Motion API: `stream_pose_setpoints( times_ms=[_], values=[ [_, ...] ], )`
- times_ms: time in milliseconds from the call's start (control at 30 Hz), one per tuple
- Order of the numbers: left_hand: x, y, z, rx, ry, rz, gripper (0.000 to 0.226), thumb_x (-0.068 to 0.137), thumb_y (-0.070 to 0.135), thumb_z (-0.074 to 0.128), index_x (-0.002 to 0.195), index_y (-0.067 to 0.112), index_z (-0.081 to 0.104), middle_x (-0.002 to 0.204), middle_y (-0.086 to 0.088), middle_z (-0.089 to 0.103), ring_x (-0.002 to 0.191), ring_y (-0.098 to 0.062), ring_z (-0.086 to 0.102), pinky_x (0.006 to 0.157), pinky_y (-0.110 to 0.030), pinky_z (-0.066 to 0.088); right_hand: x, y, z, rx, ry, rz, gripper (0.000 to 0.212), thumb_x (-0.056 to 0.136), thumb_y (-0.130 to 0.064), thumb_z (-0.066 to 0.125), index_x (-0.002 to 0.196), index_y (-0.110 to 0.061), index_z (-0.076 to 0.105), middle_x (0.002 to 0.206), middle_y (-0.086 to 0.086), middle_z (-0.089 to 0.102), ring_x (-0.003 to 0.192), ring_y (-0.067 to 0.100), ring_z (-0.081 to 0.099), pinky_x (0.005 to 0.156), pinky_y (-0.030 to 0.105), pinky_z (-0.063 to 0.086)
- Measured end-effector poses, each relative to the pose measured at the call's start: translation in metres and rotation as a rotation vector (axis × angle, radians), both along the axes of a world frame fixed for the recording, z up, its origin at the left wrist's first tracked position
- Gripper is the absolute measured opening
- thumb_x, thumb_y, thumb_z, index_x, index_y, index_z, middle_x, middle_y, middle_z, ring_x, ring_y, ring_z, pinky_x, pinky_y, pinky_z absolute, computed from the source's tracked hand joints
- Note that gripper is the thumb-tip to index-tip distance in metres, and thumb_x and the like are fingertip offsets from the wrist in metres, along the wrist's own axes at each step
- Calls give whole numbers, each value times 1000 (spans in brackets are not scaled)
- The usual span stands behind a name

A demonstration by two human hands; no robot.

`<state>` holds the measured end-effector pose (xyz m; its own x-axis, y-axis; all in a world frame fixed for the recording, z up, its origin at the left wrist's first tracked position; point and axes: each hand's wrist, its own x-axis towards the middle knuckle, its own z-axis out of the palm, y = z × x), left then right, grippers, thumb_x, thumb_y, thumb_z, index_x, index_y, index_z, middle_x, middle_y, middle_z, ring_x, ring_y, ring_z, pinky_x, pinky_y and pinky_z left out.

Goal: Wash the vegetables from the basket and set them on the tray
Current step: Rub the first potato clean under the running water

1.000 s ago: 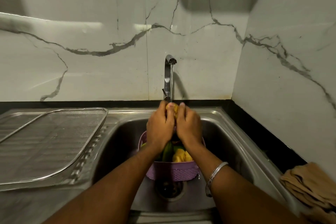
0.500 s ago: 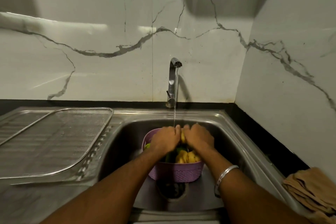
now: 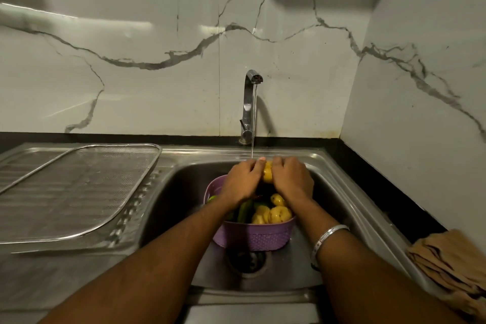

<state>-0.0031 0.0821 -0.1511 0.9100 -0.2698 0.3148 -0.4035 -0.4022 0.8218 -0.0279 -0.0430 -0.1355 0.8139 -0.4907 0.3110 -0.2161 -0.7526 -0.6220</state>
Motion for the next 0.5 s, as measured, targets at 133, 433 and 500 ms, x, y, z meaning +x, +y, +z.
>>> stream_pose_setpoints(
  times_ms=[133, 433, 500],
  values=[
    [-4, 13, 1, -257, 446, -218, 31, 104, 32, 54, 125, 12, 64, 105, -16, 73, 85, -29, 74, 69, -34, 61, 0, -4, -13, 203, 67, 97, 54, 105, -49, 36, 121, -10, 69, 123, 16, 68, 113, 33, 64, 88, 37, 46],
    [-14, 35, 51, -211, 490, -112, 29, 87, 22, 79, 106, 1, 73, 101, -18, 75, 90, -28, 74, 78, -37, 63, 4, 2, -10, 556, -60, 259, 55, 107, -51, 36, 76, -14, 62, 58, 13, 64, 44, 24, 58, 48, 29, 48],
    [-27, 57, 71, -61, 322, -113, 25, 85, 13, 80, 106, 0, 75, 98, -18, 76, 90, -27, 75, 82, -36, 63, 8, -2, -13, 580, -7, 296, 57, 108, -48, 35, 75, -11, 64, 54, 10, 60, 36, 20, 51, 38, 21, 38]
  ],
)
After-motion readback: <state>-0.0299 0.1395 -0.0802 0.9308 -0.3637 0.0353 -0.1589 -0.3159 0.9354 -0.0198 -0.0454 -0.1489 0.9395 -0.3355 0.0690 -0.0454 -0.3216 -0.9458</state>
